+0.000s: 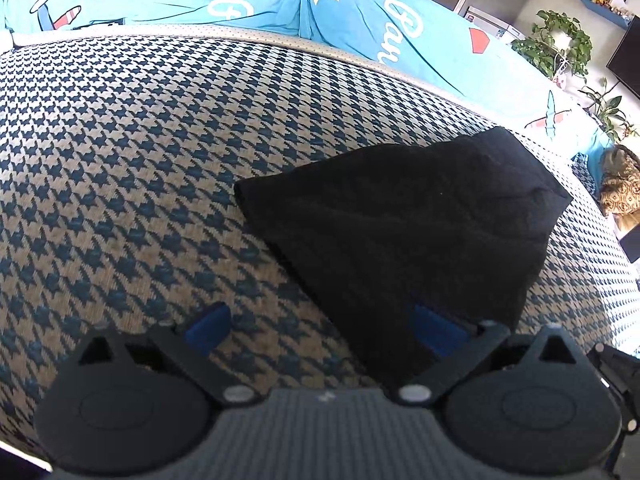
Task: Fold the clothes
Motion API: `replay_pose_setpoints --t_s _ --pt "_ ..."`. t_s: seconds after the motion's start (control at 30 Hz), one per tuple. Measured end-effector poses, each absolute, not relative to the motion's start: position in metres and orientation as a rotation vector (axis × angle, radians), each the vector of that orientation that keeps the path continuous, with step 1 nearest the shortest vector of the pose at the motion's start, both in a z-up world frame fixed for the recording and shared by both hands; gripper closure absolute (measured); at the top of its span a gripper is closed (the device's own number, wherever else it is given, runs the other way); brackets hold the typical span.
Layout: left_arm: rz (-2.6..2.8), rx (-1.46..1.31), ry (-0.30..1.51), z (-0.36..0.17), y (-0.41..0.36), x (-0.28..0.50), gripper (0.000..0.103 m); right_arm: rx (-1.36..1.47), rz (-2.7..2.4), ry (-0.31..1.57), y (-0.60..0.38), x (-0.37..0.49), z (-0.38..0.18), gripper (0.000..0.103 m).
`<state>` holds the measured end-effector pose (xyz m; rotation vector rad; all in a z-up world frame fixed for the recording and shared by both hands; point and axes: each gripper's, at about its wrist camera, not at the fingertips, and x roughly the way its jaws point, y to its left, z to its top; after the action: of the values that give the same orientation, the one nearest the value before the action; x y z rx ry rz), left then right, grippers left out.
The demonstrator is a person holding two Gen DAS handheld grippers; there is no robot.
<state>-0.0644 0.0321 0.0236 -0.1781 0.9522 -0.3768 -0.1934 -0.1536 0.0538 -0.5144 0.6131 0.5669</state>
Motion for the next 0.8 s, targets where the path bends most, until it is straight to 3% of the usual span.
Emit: replay_pose_setpoints --t_s 0.33,0.43,0.5,0.6,0.8 --pt "-0.402 -0.283 0.983 0.025 0.040 -0.059 0.000 -0.558 0.578 0.616 -0.142 -0.181 0.043 0.043" --pt "-0.412 -0.326 0.996 0.025 0.043 -0.057 0.000 -0.504 0.585 0.625 -0.144 -0.176 0.046 0.060" --pt "-0.418 -0.354 1.005 0.025 0.045 -0.056 0.000 -0.464 0.580 0.632 -0.146 -0.172 0.049 0.080" --pt "-0.432 -0.379 1.025 0.025 0.045 -0.055 0.000 -0.380 0.570 0.654 -0.150 -0.164 0.053 0.086" --pt "-0.516 -0.478 1.068 0.023 0.039 -0.056 0.000 -0.060 0.565 0.714 -0.179 -0.144 0.069 0.087"
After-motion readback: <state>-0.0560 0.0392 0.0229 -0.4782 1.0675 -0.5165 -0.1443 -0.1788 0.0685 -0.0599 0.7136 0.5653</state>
